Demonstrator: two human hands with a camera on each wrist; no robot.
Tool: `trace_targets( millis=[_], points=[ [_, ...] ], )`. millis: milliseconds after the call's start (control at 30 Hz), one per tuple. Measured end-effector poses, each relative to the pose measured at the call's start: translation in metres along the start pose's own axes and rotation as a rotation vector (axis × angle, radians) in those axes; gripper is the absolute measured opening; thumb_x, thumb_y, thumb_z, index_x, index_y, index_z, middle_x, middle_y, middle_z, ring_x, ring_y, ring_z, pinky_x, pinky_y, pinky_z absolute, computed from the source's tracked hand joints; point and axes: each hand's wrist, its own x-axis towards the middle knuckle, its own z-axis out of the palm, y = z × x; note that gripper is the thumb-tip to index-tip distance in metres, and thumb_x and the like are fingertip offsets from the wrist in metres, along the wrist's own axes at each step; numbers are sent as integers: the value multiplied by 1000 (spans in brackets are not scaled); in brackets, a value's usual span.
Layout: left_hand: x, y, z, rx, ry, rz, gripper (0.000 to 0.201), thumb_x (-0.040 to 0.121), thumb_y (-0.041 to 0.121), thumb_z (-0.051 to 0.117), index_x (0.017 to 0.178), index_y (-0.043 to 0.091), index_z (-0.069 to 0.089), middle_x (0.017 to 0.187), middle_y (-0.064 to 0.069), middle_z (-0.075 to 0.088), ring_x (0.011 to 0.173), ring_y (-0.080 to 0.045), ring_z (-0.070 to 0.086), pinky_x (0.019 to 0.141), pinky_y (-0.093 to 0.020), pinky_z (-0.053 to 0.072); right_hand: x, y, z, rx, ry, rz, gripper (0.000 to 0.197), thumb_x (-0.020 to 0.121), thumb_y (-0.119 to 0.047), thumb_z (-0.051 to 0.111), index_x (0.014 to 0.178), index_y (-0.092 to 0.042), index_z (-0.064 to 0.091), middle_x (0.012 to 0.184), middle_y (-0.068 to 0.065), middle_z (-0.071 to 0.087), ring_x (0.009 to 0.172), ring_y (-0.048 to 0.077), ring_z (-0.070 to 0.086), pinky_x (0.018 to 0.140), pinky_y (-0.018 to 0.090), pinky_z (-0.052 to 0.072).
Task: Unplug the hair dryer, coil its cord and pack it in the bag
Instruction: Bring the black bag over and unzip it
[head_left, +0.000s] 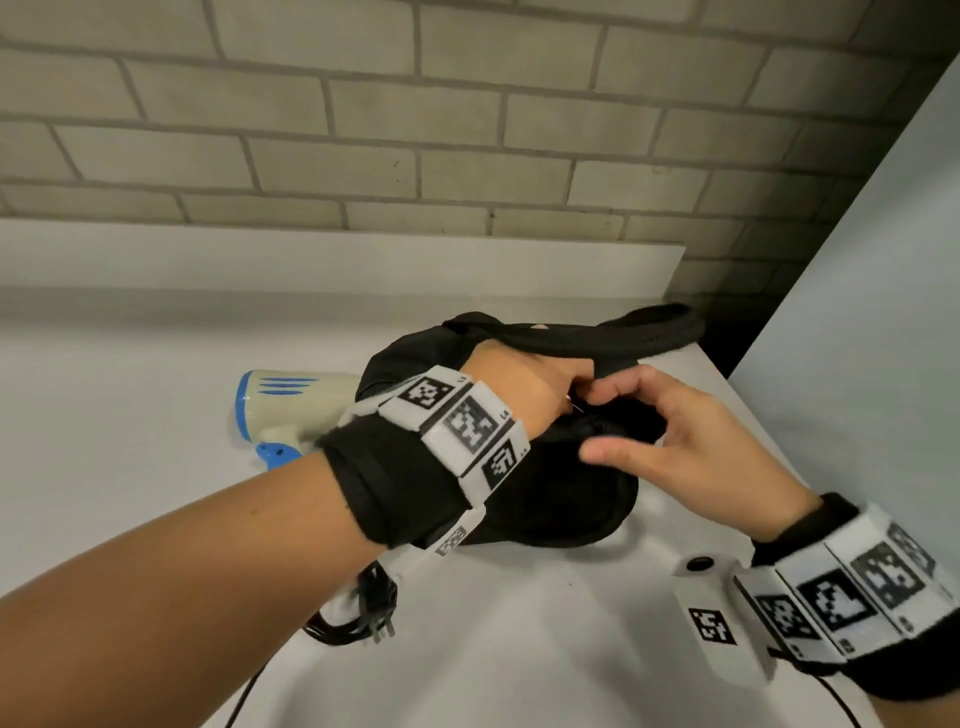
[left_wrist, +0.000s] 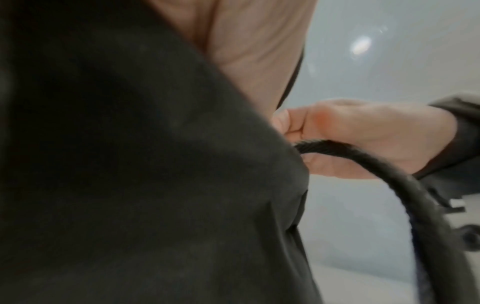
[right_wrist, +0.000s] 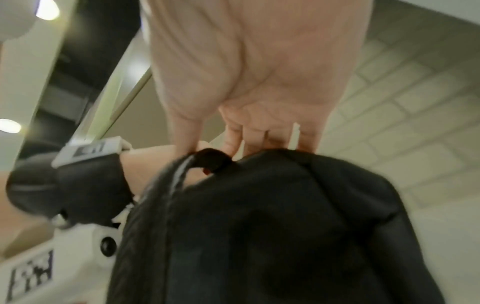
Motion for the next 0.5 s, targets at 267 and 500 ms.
trace_targets(
  millis=[267,500],
  points=[
    [13,-3,-3,24,-164,83,27,97,13,31,93,0,55,96,-19,56,87,-22,56,84,-21,46,3,25,3,-662,115,-170,45,69,-37,71,110,-20,59,100,-2,61,91,20,55,72,25,38],
    [-1,-24,-38,115,68,288,15,83,13,52,91,9,65,80,3,48,76,-17,49,69,-28,41,6,12,13,-755,333,-233,15,79,-30,62,83,-16,57,75,2,60,61,22,55,46,20,32]
  ],
)
